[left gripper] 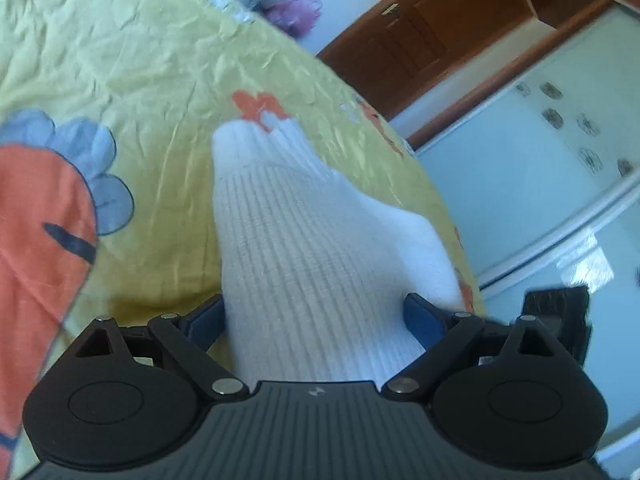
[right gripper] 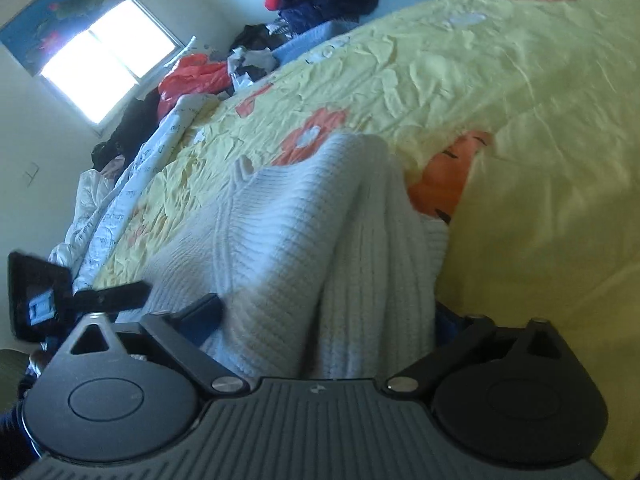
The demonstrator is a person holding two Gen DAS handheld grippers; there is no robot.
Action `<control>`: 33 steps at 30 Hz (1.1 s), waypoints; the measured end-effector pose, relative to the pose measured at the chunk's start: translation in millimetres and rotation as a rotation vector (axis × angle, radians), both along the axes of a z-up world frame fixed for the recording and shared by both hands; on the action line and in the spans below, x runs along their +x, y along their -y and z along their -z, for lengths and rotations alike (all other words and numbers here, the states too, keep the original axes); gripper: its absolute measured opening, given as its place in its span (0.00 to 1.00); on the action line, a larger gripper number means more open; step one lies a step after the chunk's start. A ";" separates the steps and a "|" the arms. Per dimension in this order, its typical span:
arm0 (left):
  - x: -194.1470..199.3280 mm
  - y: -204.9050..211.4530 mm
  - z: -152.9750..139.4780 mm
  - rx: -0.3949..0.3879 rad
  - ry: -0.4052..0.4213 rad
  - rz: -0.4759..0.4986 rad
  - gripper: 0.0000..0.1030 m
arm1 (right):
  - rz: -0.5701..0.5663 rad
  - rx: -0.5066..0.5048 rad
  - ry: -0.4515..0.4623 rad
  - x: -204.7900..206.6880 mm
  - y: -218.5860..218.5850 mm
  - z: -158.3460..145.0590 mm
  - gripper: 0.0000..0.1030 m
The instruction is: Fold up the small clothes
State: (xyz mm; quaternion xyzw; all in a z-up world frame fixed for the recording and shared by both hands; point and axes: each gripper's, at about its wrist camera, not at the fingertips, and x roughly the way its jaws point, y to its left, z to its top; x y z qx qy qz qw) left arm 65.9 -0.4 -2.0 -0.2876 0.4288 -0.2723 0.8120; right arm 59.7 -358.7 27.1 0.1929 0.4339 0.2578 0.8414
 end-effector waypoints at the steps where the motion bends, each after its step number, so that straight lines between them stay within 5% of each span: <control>1: 1.2 1.4 -0.9 0.007 0.002 -0.004 0.86 | -0.002 0.007 0.003 -2.1 2.7 -1.3 0.72; 5: -15.9 6.9 -19.3 0.082 0.091 -0.005 0.55 | 0.033 0.113 -0.013 -9.4 13.7 -1.7 0.56; 8: -23.3 0.7 -37.6 0.108 0.119 0.004 0.48 | 0.059 0.193 -0.001 -15.1 11.9 -13.3 0.46; 16: 6.2 -55.3 -79.2 0.193 0.162 -0.066 0.49 | 0.018 0.307 0.015 31.1 -38.6 -27.3 0.43; 19: 34.8 -63.1 -59.2 0.278 0.092 -0.103 0.56 | 0.047 0.306 -0.035 62.9 -60.7 -6.2 0.47; 20: 41.1 -65.5 -47.3 0.284 0.062 -0.105 0.66 | 0.070 0.288 -0.065 71.0 -66.1 4.4 0.51; 22: 36.5 -79.9 -36.4 0.195 0.054 -0.143 0.72 | 0.100 0.246 -0.103 77.0 -69.0 17.0 0.72; 24: 20.2 -94.0 -35.4 0.089 0.038 -0.151 0.73 | 0.125 0.290 -0.120 63.7 -60.7 15.9 0.75; 27: -21.3 -114.8 -32.4 -0.023 0.092 -0.164 0.77 | 0.099 0.266 -0.053 34.4 -47.1 -2.5 0.94; 30: -46.3 -120.9 -24.7 -0.094 0.065 -0.134 0.77 | 0.064 0.213 -0.003 9.1 -40.3 -14.2 0.96; 33: -51.9 -111.9 -10.9 -0.081 0.033 -0.088 0.81 | -0.021 0.177 -0.056 -3.3 -47.5 -7.2 0.96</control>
